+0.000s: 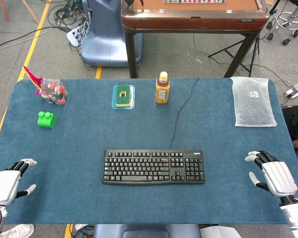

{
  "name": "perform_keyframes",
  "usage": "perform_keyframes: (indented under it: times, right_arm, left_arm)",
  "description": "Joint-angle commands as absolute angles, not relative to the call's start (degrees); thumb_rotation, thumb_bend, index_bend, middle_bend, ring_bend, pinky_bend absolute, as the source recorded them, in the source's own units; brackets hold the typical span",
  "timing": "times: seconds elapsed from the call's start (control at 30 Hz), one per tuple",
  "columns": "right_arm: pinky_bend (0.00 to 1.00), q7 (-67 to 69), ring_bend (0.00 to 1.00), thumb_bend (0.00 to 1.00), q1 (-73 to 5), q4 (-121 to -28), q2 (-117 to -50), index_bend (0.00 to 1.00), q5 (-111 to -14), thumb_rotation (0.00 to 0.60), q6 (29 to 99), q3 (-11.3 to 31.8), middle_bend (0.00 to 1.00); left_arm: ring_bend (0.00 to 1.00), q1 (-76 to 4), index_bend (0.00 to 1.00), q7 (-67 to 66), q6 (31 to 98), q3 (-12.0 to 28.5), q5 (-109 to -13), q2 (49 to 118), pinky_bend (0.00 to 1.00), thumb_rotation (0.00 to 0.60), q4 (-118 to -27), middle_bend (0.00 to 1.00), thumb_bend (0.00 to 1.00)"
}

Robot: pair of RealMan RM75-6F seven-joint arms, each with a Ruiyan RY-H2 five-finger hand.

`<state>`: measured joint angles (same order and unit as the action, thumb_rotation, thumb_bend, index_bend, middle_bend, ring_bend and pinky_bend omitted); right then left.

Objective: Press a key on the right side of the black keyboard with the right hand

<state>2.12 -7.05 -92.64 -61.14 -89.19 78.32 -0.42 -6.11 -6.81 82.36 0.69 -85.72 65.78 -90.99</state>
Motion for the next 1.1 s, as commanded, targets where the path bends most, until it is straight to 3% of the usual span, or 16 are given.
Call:
perform_keyframes:
  times: [0.03, 0.37, 0.5, 0.67, 0.93, 1.1]
  right_arm:
    - [0.37, 2.16, 0.18, 0.41, -7.1, -92.52, -61.21, 0.36, -89.01, 0.6, 78.24, -0.35, 0.27]
    - [0.38, 2.85, 0.18, 0.41, -7.46, -92.51, -61.24, 0.36, -89.59, 0.6, 77.86, -0.61, 0.27]
    - [0.48, 3.06, 0.21, 0.41, -7.94, -92.45, -61.56, 0.36, -89.87, 0.6, 77.69, -0.35, 0.3]
    - [0.66, 0.56, 0.39, 0.41, -10.15, -95.03, -61.03, 0.36, -91.57, 0.6, 76.2, 0.27, 0.42]
    - [0.99, -10.54, 0.72, 0.41, -17.0, -101.34, -60.32, 0.36, -93.08, 0.6, 69.67, 3.12, 0.77]
    - [1.0, -15.37, 0.85, 0.45, -20.33, -102.51, -62.61, 0.36, -92.28, 0.6, 65.69, 4.12, 0.9]
  left_arm:
    - [0.32, -6.06, 0.32, -6.75, 82.37, 0.68, -85.62, 65.76, 0.55, 0.6, -91.05, 0.3, 0.12]
    - [0.33, -5.93, 0.32, -6.75, 82.37, 0.65, -85.41, 65.71, 0.55, 0.6, -91.07, 0.31, 0.12]
    - [0.33, -5.78, 0.32, -6.11, 82.39, 0.75, -85.02, 65.45, 0.55, 0.6, -91.1, 0.31, 0.12]
    - [0.33, -5.79, 0.32, -5.66, 81.99, 0.8, -84.54, 65.27, 0.55, 0.6, -90.95, 0.31, 0.12]
    - [0.34, -5.76, 0.34, -7.61, 83.66, 1.51, -84.99, 67.77, 0.55, 0.6, -87.82, 0.34, 0.12]
    - [0.34, -5.89, 0.34, -6.78, 83.11, 1.5, -84.73, 68.19, 0.55, 0.6, -86.89, 0.34, 0.12]
